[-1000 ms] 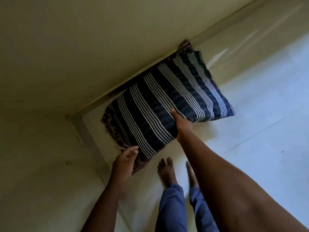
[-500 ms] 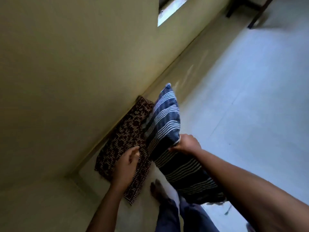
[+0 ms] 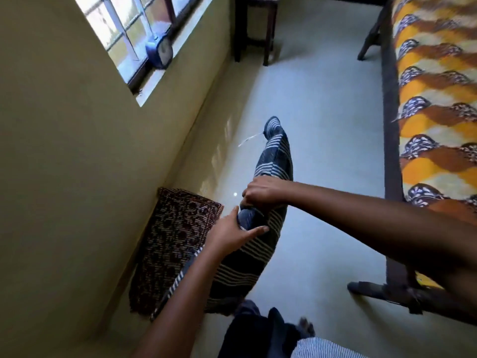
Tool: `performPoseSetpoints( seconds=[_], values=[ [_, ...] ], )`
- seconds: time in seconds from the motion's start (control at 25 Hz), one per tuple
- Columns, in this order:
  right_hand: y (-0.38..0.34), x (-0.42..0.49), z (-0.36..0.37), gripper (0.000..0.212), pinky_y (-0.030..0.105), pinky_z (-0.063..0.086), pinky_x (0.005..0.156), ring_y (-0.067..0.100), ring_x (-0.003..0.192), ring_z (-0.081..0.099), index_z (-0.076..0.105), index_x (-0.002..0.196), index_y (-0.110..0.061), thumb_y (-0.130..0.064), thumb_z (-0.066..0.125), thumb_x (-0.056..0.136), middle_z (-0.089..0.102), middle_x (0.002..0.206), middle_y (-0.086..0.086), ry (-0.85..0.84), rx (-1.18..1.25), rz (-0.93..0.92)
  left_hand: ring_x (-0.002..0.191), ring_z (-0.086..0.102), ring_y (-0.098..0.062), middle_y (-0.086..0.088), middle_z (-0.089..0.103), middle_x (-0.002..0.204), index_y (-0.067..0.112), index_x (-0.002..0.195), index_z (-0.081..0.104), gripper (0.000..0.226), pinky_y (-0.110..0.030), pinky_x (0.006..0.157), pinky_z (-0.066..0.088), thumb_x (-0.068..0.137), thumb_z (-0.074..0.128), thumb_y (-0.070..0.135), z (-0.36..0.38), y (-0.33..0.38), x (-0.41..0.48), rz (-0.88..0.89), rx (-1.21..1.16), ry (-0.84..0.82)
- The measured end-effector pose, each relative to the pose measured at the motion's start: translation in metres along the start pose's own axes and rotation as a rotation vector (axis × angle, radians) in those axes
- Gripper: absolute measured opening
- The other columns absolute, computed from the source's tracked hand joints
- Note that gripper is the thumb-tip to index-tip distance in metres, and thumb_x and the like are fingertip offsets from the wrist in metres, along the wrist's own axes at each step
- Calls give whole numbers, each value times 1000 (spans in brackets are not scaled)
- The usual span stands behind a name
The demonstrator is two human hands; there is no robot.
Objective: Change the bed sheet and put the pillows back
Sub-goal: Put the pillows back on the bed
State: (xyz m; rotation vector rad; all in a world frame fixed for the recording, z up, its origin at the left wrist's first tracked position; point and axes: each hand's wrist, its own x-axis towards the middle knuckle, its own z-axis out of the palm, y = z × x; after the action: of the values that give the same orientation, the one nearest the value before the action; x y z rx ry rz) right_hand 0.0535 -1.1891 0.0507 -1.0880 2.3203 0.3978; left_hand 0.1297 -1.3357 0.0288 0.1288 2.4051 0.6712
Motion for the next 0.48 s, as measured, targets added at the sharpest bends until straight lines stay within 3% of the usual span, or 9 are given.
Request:
performPoseSetpoints(
  seconds=[0.08, 0.2, 0.32, 0.48],
  values=[
    [10, -38, -10, 43, 32, 36, 68, 25, 93, 61, 59, 108, -29, -38, 74, 69, 65, 99, -1, 84, -96, -45, 100, 61, -30, -9, 68, 107, 21, 110, 61, 68, -31, 75, 48, 67, 57, 75, 11, 42, -16, -28, 5, 113],
    [15, -101, -16, 46, 34, 37, 85, 20, 105, 54, 59, 114, -30, -41, 72, 71, 61, 107, -3, 306, -85, -10, 93, 63, -34, -19, 69, 93, 11, 96, 68, 52, -31, 67, 43, 74, 66, 58, 10, 89, -40, -19, -129, 295],
    [7, -163, -10, 43, 35, 37, 97, 25, 115, 51, 58, 123, -21, -25, 65, 81, 57, 122, 6, 614, 269, 148, 89, 66, -32, -21, 70, 90, 5, 90, 70, 67, -37, 72, 50, 56, 62, 62, 8, 123, -50, -54, -392, 330],
    [-35, -239, 14, 49, 27, 35, 102, 20, 123, 48, 53, 131, -19, -27, 65, 84, 53, 133, 6, 736, 846, 507, 88, 68, -28, -16, 71, 88, 9, 80, 69, 66, -38, 81, 55, 34, 71, 56, 31, 163, -40, -170, -768, 360]
  ],
)
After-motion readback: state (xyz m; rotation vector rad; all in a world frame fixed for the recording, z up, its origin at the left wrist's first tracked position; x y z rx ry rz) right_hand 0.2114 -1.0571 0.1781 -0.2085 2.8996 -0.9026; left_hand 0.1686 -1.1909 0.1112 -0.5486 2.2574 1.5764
